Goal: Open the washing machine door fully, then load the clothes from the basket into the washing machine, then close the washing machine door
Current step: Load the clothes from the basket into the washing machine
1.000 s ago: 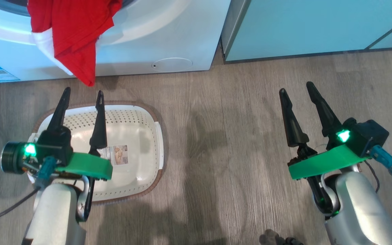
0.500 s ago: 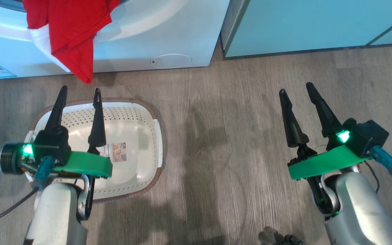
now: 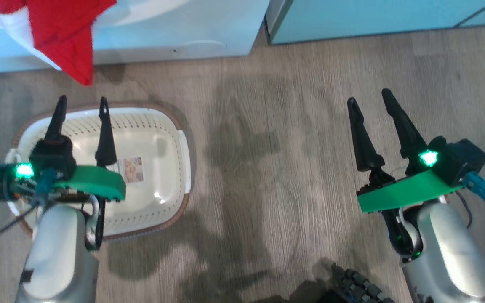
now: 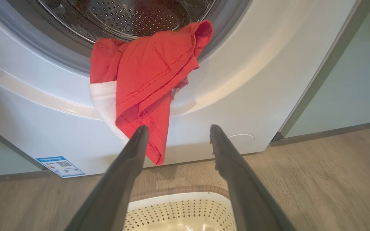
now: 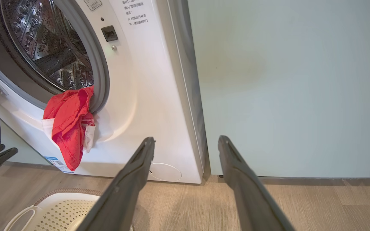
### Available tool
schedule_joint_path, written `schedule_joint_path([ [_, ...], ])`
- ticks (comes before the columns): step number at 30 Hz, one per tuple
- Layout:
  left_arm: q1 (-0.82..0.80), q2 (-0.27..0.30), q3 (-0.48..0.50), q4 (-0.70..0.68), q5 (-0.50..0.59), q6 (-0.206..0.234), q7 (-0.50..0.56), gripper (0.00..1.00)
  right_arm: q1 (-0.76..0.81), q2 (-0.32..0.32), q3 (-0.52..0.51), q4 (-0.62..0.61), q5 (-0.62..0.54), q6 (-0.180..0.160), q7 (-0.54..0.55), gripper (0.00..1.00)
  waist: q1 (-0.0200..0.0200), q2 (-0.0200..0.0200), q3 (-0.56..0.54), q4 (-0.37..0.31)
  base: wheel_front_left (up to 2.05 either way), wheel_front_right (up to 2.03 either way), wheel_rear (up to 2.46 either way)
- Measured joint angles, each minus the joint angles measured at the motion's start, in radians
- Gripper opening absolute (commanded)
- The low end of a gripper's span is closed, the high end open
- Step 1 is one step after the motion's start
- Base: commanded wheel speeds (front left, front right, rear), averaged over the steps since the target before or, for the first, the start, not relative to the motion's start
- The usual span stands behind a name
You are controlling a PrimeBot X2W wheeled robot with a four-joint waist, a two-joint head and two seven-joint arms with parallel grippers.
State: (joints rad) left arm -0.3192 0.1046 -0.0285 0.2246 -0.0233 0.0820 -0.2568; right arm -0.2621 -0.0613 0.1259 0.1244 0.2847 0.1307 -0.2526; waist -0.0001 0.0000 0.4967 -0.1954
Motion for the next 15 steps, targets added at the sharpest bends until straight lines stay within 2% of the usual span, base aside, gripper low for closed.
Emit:
schedule_joint_path([
  [6,-0.141,0.037,0.022,0.114,-0.006,-0.009,0.0,1.0,-0.023,0.002,0.006,-0.007,0.006,0.0,0.0,1.0,0.0001,0.0,0.08,-0.013,0.0,0.0,0.0],
  [15,-0.385,0.083,0.047,0.249,-0.002,0.002,0.0,1.0,-0.079,0.005,0.023,-0.022,0.037,0.0,0.0,1.0,0.0002,0.0,0.175,-0.05,0.0,0.0,0.0],
])
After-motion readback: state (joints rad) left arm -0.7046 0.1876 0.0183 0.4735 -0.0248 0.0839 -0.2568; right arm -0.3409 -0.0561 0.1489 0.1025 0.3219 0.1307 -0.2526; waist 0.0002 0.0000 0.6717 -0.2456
